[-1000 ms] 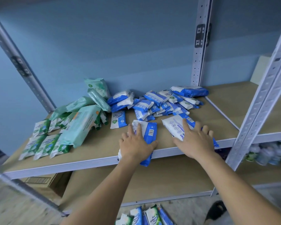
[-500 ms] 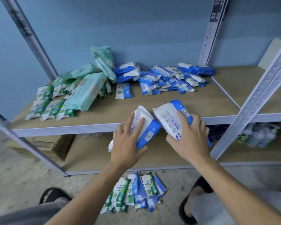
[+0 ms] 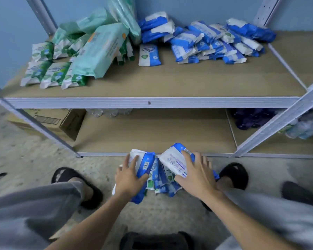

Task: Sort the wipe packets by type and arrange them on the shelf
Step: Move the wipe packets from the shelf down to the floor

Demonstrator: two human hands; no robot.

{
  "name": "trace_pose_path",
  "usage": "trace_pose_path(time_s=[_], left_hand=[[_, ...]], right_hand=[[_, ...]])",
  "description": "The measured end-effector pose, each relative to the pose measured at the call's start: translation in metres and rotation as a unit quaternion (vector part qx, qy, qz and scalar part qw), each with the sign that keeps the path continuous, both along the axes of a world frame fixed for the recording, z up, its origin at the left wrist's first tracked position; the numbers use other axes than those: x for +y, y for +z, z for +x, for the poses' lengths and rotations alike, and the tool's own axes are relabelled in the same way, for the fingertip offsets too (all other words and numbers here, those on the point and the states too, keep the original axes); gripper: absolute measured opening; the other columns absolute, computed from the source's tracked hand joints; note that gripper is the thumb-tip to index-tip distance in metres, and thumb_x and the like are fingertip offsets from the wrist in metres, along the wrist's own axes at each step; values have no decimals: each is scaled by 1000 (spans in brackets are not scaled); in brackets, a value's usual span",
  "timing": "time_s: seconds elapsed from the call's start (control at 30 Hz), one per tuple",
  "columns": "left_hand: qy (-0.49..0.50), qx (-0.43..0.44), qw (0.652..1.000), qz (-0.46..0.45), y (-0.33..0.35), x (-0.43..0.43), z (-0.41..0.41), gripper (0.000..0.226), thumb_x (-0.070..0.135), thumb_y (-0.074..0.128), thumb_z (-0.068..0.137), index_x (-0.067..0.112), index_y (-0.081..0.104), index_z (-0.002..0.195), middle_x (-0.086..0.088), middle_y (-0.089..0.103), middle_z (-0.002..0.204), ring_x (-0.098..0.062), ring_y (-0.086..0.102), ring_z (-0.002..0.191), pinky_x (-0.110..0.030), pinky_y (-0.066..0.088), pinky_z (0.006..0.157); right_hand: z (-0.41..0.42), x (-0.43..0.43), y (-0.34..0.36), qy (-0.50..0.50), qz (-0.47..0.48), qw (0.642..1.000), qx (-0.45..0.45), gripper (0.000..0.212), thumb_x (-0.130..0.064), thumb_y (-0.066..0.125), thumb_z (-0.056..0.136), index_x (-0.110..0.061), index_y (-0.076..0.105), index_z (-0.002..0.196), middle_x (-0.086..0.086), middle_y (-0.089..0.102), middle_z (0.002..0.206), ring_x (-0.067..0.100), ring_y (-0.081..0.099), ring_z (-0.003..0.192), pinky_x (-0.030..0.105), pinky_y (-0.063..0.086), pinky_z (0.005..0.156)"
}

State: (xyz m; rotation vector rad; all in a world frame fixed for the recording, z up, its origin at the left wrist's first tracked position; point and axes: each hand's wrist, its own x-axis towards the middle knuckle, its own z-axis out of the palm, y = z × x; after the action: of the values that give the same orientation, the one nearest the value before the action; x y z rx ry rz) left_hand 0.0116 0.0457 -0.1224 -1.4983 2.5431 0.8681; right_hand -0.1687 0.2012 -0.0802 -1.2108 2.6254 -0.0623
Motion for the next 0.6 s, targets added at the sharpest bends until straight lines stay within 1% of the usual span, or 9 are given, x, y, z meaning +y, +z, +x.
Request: trace_pose_path(time_s=[0.07,0.13,0.27,0.37,0.47,0.5,0.53,0.57,0.6], left_hand=[[40,-11,998,38,-18,-2,4,78,56,61,87,35,27,154,3,10,166,-37,37,135,-44,30,111],[58,-22,996,58,-34,-5,5,76,55,61,88,34,28,153,2,12,166,-37,37,136,-44,31,111],[66,-26,995,77,-60,-18,-2,73,54,60,88,31,30,151,0,15,165,-38,39,135,-44,33,110],[65,-29,994,87,-77,-31,-9,75,54,60,89,30,28,153,-1,13,166,-40,40,133,-45,34,110],[51,-16,996,76,-93,-41,-15,77,53,60,91,24,28,155,-4,13,166,-37,33,141,-43,29,114],[41,-10,996,75,-98,-43,-17,77,52,60,92,21,28,155,-6,13,166,-34,29,144,-42,27,115],[33,-5,996,80,-104,-44,-19,77,52,60,93,20,28,155,-7,13,166,-32,26,147,-41,26,116],[28,-1,995,95,-111,-45,-19,77,53,59,94,20,27,156,-7,12,167,-31,24,148,-40,26,117],[24,2,993,117,-119,-44,-19,78,54,57,95,21,25,158,-6,8,168,-30,22,150,-40,26,119]], right_hand=[[2,-6,-16,-8,30,999,-19,84,-56,55,76,-30,24,150,6,43,126,30,46,109,40,35,91],[4,-16,-33,-23,52,997,-42,84,-56,55,79,-30,21,151,8,42,126,31,45,112,41,35,92],[0,-36,-66,-56,84,992,-74,91,-57,53,81,-27,12,156,14,42,133,35,45,118,44,34,97],[-4,-51,-87,-86,99,988,-85,91,-56,55,83,-24,11,156,15,42,134,35,45,119,43,34,97],[-8,-62,-112,-106,89,986,-91,90,-55,57,84,-23,14,156,15,42,132,36,47,117,42,36,96],[-9,-64,-123,-109,89,984,-106,88,-54,56,86,-22,14,157,17,41,135,38,47,119,43,37,97],[-9,-64,-135,-107,95,981,-130,85,-53,54,89,-23,15,158,18,36,143,39,45,123,43,37,101],[-9,-63,-147,-96,111,976,-159,79,-51,50,93,-25,15,158,18,27,153,40,41,129,44,36,106],[-7,-60,-159,-79,133,970,-185,73,-48,46,96,-27,15,158,18,14,160,41,36,136,45,33,112]])
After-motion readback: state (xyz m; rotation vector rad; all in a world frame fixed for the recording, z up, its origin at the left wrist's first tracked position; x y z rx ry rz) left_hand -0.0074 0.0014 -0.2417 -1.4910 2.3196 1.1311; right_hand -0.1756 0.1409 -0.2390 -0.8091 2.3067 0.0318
